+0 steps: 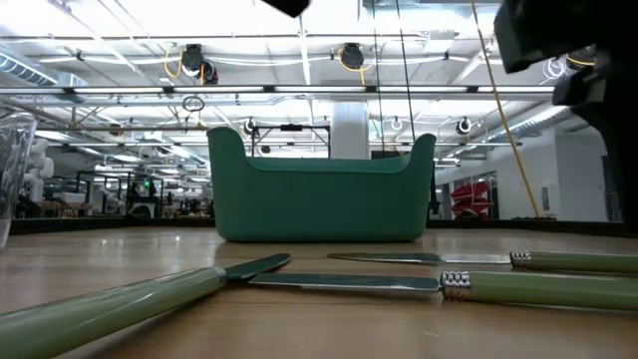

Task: Sort silverware by color (type)
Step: Put the top green knife into the blue bin

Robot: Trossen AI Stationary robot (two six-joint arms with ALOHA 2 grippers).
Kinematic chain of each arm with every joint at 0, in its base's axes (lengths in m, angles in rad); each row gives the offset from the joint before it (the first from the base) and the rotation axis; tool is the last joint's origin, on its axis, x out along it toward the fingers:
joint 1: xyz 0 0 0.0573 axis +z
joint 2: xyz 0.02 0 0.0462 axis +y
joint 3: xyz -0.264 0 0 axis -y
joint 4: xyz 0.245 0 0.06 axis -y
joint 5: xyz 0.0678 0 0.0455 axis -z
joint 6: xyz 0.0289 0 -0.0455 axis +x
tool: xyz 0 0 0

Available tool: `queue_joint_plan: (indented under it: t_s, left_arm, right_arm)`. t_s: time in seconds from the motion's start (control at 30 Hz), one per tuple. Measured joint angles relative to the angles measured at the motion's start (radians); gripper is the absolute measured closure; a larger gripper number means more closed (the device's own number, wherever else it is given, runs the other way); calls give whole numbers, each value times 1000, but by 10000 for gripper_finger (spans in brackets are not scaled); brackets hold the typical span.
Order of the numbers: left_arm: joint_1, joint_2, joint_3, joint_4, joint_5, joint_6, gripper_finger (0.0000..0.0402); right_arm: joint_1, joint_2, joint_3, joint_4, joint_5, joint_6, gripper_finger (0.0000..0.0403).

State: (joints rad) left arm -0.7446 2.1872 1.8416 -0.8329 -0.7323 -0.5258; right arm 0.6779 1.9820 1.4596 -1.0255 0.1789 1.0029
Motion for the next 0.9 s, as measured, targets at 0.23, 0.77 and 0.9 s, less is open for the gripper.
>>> queue_joint_plan:
  t_s: [0.23, 0.77, 0.9]
  left_arm:
    - [59, 0, 0, 64, 92, 130, 206]
    - [153, 76, -1, 79, 194, 247, 206]
    - [169, 94, -1, 83, 201, 215, 206]
  right_arm:
    - [-18, -6, -122, 118, -62, -29, 215]
    - [-20, -5, -196, 232, -126, -70, 393]
    - [-9, -3, -177, 220, -106, -71, 394]
